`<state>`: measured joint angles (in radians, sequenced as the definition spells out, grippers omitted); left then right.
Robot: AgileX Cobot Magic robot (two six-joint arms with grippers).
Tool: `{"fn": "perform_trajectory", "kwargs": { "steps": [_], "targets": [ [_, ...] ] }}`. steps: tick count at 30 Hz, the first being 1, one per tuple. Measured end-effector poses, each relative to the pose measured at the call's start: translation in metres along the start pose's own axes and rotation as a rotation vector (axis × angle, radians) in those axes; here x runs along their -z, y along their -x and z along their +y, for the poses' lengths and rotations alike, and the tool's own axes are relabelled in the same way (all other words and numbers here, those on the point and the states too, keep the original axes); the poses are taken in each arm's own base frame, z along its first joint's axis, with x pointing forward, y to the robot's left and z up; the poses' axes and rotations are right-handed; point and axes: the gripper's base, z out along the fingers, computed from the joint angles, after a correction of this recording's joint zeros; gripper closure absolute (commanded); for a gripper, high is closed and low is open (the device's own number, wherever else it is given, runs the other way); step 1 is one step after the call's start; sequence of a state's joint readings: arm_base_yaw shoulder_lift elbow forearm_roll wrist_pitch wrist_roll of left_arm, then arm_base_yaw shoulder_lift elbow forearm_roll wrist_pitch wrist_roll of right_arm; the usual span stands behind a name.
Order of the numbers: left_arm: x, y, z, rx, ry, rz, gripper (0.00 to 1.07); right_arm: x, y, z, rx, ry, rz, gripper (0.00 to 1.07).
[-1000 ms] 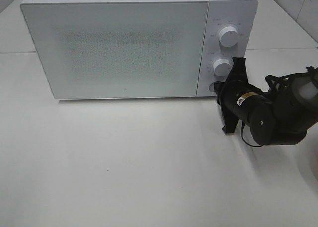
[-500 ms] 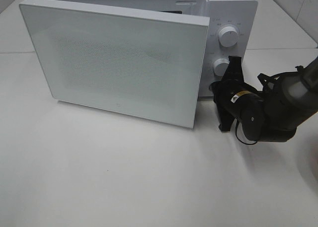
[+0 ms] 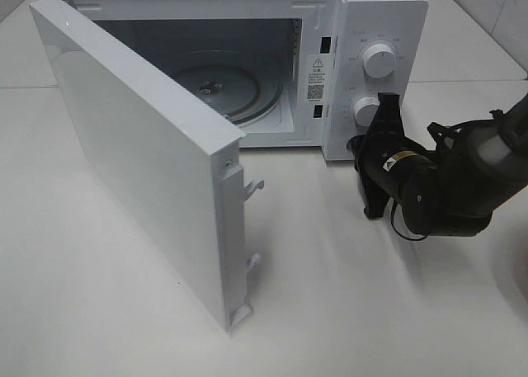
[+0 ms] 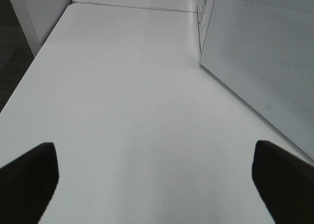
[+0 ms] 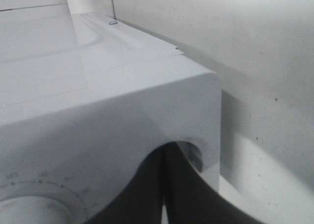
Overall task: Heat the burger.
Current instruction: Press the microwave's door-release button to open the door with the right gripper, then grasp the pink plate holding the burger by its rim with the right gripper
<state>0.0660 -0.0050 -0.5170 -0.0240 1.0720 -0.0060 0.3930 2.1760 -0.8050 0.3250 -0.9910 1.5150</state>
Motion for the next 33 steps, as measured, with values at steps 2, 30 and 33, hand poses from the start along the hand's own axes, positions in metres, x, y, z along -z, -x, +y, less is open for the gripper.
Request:
{"fn": "perform_trajectory", "kwargs": {
  "steps": [2,30,33],
  "targets": [
    [0.0,0.0,0.0,0.0,0.0,0.0,0.07,0.0,0.0,0.0,0.001,0.0,0.002,1.06],
    [0.0,0.0,0.0,0.0,0.0,0.0,0.07,0.055,0.001,-0.012,0.01,-0.042,0.088,1.05],
    [0.0,0.0,0.0,0.0,0.0,0.0,0.07,0.066,0.003,-0.004,0.017,-0.029,0.092,1.05]
  ]
}}
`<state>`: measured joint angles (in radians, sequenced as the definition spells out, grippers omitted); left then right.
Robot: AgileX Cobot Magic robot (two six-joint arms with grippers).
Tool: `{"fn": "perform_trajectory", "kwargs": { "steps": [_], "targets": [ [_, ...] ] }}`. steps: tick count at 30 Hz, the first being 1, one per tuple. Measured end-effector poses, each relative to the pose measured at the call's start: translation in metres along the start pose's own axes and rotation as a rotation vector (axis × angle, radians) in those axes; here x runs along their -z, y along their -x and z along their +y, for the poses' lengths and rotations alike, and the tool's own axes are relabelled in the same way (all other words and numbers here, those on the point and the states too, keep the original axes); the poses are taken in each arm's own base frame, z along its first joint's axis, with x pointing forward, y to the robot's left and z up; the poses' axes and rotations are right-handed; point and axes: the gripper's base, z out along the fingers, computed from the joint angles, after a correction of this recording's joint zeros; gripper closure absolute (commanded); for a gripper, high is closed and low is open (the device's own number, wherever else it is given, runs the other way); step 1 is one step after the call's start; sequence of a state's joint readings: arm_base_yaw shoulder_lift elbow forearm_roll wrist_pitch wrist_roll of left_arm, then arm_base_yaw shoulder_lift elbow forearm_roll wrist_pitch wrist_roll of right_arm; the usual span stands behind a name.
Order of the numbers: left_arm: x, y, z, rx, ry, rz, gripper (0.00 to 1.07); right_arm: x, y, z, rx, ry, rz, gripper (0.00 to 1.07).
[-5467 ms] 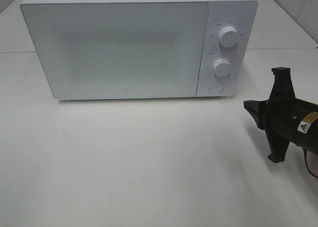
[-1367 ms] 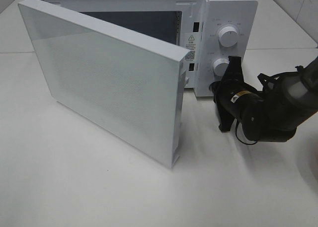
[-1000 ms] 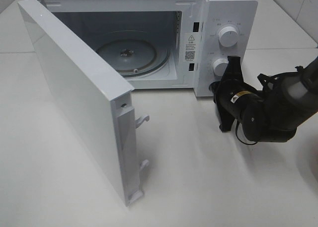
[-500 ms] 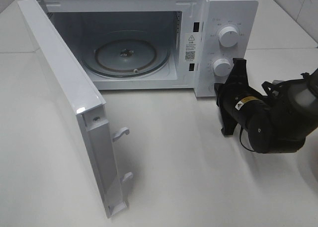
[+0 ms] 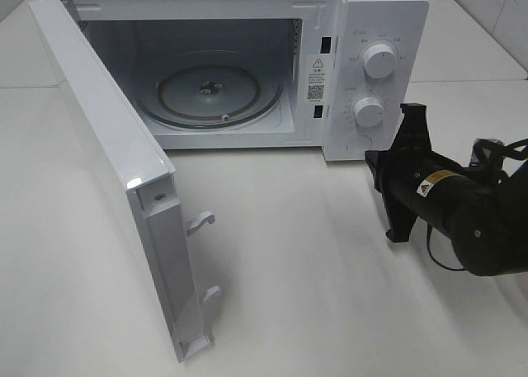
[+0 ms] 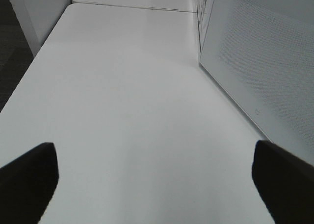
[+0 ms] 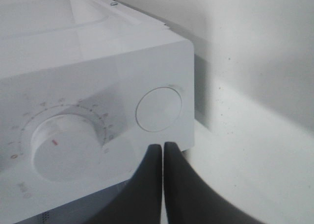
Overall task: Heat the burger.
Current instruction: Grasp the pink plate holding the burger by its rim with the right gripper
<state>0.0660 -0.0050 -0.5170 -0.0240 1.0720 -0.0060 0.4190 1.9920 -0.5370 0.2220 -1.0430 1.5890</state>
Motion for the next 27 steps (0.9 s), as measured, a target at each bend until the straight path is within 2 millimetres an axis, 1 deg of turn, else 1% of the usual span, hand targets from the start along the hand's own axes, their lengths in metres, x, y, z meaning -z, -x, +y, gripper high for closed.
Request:
{"fn": "perform_trajectory", "kwargs": {
  "steps": [1,3,4,5,6,8,10,11,12,13,14,15,16,17,18,19,20,21,22,23,24,25,26,27],
  "targets": [
    [0.0,0.0,0.0,0.0,0.0,0.0,0.07,0.0,0.0,0.0,0.0,0.0,0.0,1.05],
    [0.0,0.0,0.0,0.0,0.0,0.0,0.07,0.011,0.0,0.007,0.021,-0.017,0.005,1.05],
    [0.0,0.0,0.0,0.0,0.0,0.0,0.07,0.011,0.0,0.007,0.021,-0.017,0.005,1.05],
    [0.0,0.0,0.0,0.0,0.0,0.0,0.07,0.018,0.0,0.013,0.044,-0.028,0.011,1.05],
    [0.0,0.0,0.0,0.0,0.0,0.0,0.07,0.018,0.0,0.013,0.044,-0.028,0.011,1.05],
    [0.0,0.0,0.0,0.0,0.0,0.0,0.07,0.027,-0.001,0.022,0.102,-0.057,0.023,1.04],
    [0.0,0.0,0.0,0.0,0.0,0.0,0.07,0.03,-0.002,0.026,0.128,-0.065,0.029,1.04],
    [0.0,0.0,0.0,0.0,0.0,0.0,0.07,0.036,-0.003,0.032,0.184,-0.085,0.041,1.04],
    [0.0,0.0,0.0,0.0,0.0,0.0,0.07,0.036,-0.003,0.032,0.184,-0.085,0.041,1.04],
    [0.0,0.0,0.0,0.0,0.0,0.0,0.07,0.043,-0.002,0.039,0.262,-0.094,0.051,1.03],
    [0.0,0.0,0.0,0.0,0.0,0.0,0.07,0.046,-0.002,0.042,0.304,-0.102,0.059,1.03],
    [0.0,0.0,0.0,0.0,0.0,0.0,0.07,0.046,-0.002,0.042,0.304,-0.102,0.059,1.03],
    [0.0,0.0,0.0,0.0,0.0,0.0,0.07,0.053,0.0,0.047,0.382,-0.116,0.065,1.03],
    [0.0,0.0,0.0,0.0,0.0,0.0,0.07,0.053,0.0,0.047,0.382,-0.116,0.065,1.03],
    [0.0,0.0,0.0,0.0,0.0,0.0,0.07,0.056,0.0,0.05,0.418,-0.122,0.071,1.03],
    [0.0,0.0,0.0,0.0,0.0,0.0,0.07,0.063,0.0,0.054,0.512,-0.138,0.085,1.03],
    [0.0,0.0,0.0,0.0,0.0,0.0,0.07,0.063,0.0,0.054,0.512,-0.138,0.085,1.03],
    [0.0,0.0,0.0,0.0,0.0,0.0,0.07,0.07,0.0,0.058,0.61,-0.157,0.104,1.03],
    [0.0,0.0,0.0,0.0,0.0,0.0,0.07,0.073,0.0,0.059,0.648,-0.166,0.112,1.03],
    [0.0,0.0,0.0,0.0,0.0,0.0,0.07,0.073,0.0,0.059,0.648,-0.166,0.112,1.03],
    [0.0,0.0,0.0,0.0,0.0,0.0,0.07,0.079,0.0,0.061,0.747,-0.184,0.136,1.03],
    [0.0,0.0,0.0,0.0,0.0,0.0,0.07,0.079,0.0,0.061,0.747,-0.184,0.136,1.03],
    [0.0,0.0,0.0,0.0,0.0,0.0,0.07,0.081,0.0,0.061,0.787,-0.192,0.146,1.03],
    [0.0,0.0,0.0,0.0,0.0,0.0,0.07,0.087,0.0,0.062,0.894,-0.208,0.178,1.03]
  ]
}}
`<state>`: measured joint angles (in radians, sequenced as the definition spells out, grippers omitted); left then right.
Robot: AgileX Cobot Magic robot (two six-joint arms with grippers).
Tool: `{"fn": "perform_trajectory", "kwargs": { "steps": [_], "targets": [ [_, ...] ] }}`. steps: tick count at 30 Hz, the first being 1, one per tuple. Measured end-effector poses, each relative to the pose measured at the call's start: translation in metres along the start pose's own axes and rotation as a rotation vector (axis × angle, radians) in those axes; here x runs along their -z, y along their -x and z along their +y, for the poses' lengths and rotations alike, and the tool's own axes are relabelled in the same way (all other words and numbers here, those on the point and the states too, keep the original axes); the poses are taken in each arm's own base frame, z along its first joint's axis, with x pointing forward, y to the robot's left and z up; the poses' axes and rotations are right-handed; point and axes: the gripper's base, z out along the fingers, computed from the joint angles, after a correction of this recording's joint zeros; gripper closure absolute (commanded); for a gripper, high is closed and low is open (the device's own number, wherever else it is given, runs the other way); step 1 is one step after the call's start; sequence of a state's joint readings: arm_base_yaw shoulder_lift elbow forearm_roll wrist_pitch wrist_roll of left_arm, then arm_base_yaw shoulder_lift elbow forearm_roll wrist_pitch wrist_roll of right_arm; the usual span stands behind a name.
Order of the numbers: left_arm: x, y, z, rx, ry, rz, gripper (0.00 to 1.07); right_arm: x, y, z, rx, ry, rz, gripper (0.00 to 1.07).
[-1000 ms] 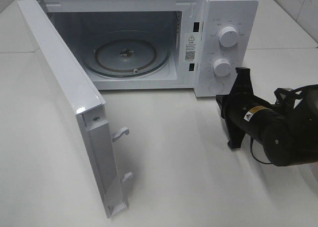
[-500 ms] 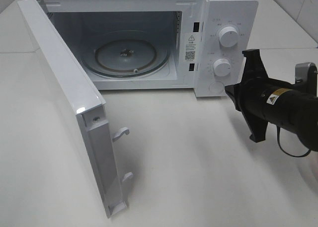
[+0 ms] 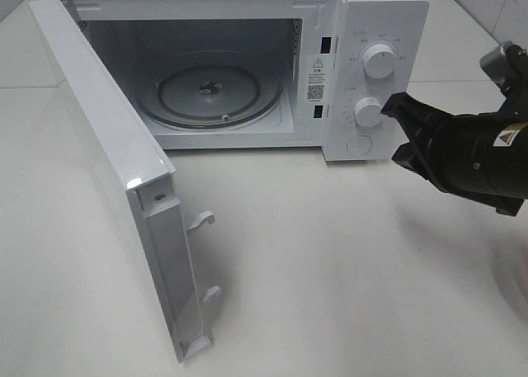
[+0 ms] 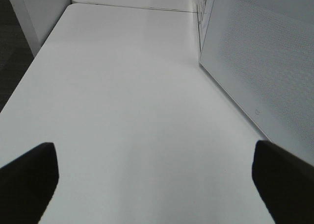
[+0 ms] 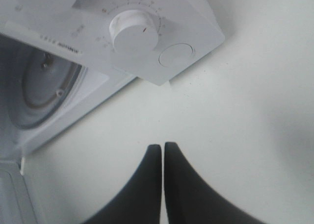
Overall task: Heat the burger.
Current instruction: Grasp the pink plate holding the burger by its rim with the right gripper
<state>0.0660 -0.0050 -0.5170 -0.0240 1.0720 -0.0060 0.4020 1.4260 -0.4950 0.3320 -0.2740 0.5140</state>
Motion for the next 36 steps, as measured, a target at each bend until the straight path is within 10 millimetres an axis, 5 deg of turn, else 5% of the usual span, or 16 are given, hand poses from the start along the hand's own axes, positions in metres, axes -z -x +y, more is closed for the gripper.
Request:
{"fn": "perform_trajectory", "kwargs": {
  "steps": [10,12,13,15,16,17,18,19,20,27,36],
  "targets": [
    [0.0,0.0,0.0,0.0,0.0,0.0,0.07,0.015,0.001,0.015,0.411,-0.005,0.196,0.91],
    [0.0,0.0,0.0,0.0,0.0,0.0,0.07,0.018,0.004,0.023,0.522,0.003,0.258,0.74],
    [0.0,0.0,0.0,0.0,0.0,0.0,0.07,0.018,0.004,0.023,0.522,0.003,0.258,0.74],
    [0.0,0.0,0.0,0.0,0.0,0.0,0.07,0.021,0.008,0.028,0.625,-0.001,0.319,0.49],
    [0.0,0.0,0.0,0.0,0.0,0.0,0.07,0.021,0.008,0.028,0.625,-0.001,0.319,0.49],
    [0.0,0.0,0.0,0.0,0.0,0.0,0.07,0.022,0.008,0.029,0.65,-0.008,0.335,0.28],
    [0.0,0.0,0.0,0.0,0.0,0.0,0.07,0.022,0.008,0.029,0.65,-0.008,0.335,0.28],
    [0.0,0.0,0.0,0.0,0.0,0.0,0.07,0.024,0.01,0.03,0.702,-0.024,0.364,0.12],
    [0.0,0.0,0.0,0.0,0.0,0.0,0.07,0.025,0.012,0.03,0.725,-0.032,0.376,0.08],
    [0.0,0.0,0.0,0.0,0.0,0.0,0.07,0.034,0.022,0.026,0.809,-0.136,0.499,0.11],
    [0.0,0.0,0.0,0.0,0.0,0.0,0.07,0.045,0.053,-0.011,0.687,-0.355,0.567,0.24]
  ]
}}
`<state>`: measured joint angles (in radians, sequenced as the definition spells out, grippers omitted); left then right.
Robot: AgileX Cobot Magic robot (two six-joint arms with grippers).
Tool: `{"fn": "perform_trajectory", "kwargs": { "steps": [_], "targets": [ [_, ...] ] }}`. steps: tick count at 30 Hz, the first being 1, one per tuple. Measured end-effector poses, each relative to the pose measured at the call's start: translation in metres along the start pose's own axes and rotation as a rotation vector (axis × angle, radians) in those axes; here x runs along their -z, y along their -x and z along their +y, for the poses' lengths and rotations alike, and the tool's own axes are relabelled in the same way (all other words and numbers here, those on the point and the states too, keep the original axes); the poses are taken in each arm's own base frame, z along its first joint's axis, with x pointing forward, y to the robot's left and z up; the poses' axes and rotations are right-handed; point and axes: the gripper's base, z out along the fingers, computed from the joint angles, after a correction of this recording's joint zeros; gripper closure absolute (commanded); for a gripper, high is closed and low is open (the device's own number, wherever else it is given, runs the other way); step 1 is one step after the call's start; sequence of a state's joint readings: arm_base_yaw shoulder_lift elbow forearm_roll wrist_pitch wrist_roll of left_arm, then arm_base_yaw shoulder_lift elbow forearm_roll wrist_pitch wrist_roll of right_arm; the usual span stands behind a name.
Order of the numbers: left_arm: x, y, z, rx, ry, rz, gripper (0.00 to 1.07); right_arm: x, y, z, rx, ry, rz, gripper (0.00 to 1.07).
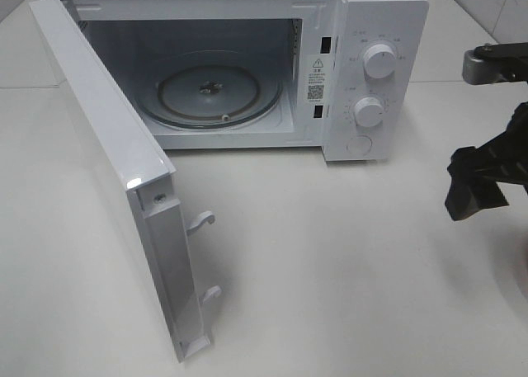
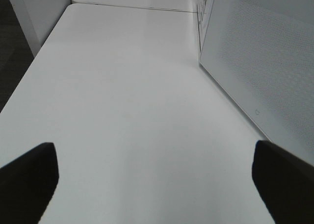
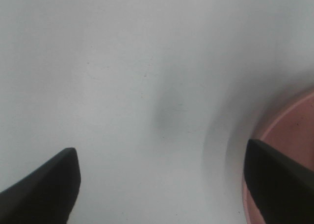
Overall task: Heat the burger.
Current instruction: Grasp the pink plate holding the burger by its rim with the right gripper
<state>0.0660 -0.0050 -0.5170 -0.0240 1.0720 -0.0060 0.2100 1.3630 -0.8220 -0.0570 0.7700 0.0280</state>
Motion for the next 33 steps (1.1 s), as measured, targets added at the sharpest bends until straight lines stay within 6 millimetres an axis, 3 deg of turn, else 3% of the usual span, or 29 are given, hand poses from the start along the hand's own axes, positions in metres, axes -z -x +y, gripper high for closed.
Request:
{"fn": "perform_trajectory", "kwargs": {
  "steps": [9,16,21,33],
  "targets": [
    [0.0,0.0,0.0,0.0,0.0,0.0,0.07,-0.001,-0.006,-0.045,-0.201,-0.051,0.024,0.24],
    [0.0,0.0,0.0,0.0,0.0,0.0,0.07,-0.008,-0.008,-0.048,-0.208,-0.062,0.006,0.25],
    [0.0,0.0,0.0,0.0,0.0,0.0,0.07,-0.027,-0.02,-0.057,-0.261,-0.079,0.037,0.25],
    [0.0,0.0,0.0,0.0,0.0,0.0,0.07,-0.061,-0.026,-0.075,-0.335,-0.106,0.095,0.26]
  ]
}}
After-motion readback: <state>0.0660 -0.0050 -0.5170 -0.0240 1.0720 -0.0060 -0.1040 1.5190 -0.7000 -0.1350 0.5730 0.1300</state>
